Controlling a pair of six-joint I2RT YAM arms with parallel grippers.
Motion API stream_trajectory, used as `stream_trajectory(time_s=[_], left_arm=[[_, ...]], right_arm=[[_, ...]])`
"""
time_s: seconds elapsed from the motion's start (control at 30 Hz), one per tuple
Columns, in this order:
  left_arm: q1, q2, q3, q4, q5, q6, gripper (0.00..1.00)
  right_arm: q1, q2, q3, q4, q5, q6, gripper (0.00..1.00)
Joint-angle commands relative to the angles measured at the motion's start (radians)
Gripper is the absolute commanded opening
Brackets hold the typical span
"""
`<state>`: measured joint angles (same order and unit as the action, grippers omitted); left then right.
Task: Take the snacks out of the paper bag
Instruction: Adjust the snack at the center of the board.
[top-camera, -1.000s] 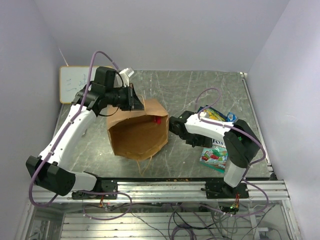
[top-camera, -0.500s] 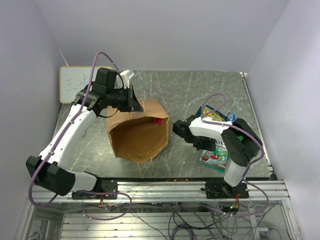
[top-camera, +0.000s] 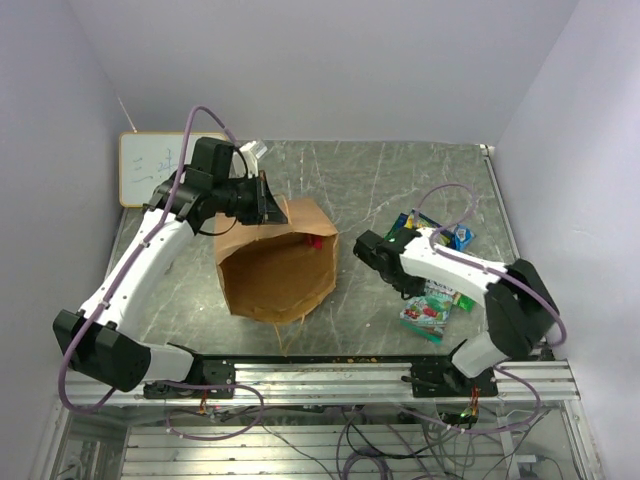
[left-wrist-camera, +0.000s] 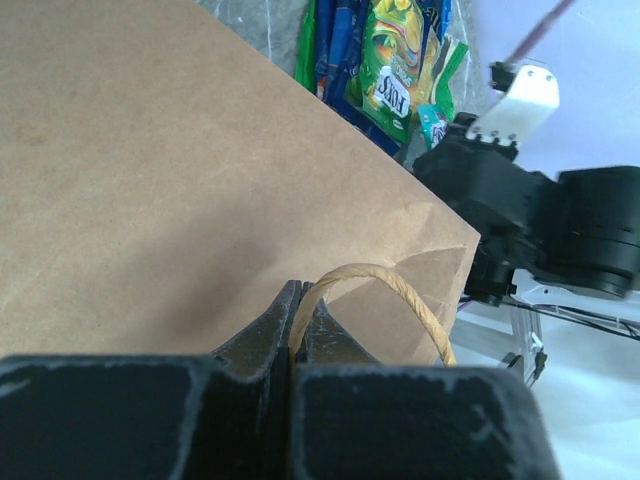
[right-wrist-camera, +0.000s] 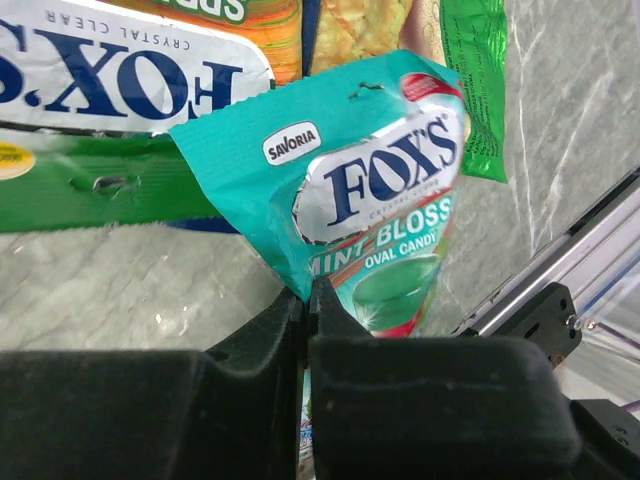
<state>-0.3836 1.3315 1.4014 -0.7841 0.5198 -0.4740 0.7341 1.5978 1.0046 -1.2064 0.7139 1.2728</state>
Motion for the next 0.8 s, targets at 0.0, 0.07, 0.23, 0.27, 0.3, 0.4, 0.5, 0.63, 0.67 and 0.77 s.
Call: stream_trajectory(time_s=[0.0,0.07,0.23,0.27,0.3,0.4,0.5,0.63,0.67,0.77], left_arm=[[0.005,0.005,-0.024,0.061,0.038,-0.041,0.07],[0.005,0.010,-0.027,0.071,0.048,-0.049,0.07],[0.005,0.026,-0.004,0.050,0.055,-0.047,0.07],[0.005,0.029,0.005,0.043,0.058,-0.043,0.07],[0.005,0.032,0.010,0.037,0.060,-0.040,0.07],[0.005,0.036,0.019,0.028,0.059,-0.026,0.07],[0.005,0.040,0.021,0.025,0.061,-0.021,0.07],[0.005,0.041,0.017,0.030,0.057,-0.015,0.07],[0.005,0.041,0.014,0.032,0.057,-0.014,0.07],[0.005,0.038,0.001,0.040,0.060,-0.021,0.07]], right_arm=[[-0.006,-0.118,0.012,-0.028,-0.010,-0.074,0.00],[-0.012,-0.162,0.032,-0.016,0.002,-0.150,0.00],[-0.146,-0.179,0.105,0.043,-0.024,-0.271,0.00],[-0.163,-0.173,0.130,0.049,-0.026,-0.280,0.00],[-0.173,-0.165,0.155,0.049,-0.027,-0.281,0.00],[-0.210,-0.137,0.218,0.072,-0.053,-0.291,0.00],[-0.235,-0.103,0.260,0.111,-0.084,-0.307,0.00],[-0.296,-0.037,0.315,0.137,-0.081,-0.326,0.00],[-0.309,-0.012,0.332,0.149,-0.088,-0.339,0.00],[-0.351,0.034,0.375,0.183,-0.109,-0.370,0.00]])
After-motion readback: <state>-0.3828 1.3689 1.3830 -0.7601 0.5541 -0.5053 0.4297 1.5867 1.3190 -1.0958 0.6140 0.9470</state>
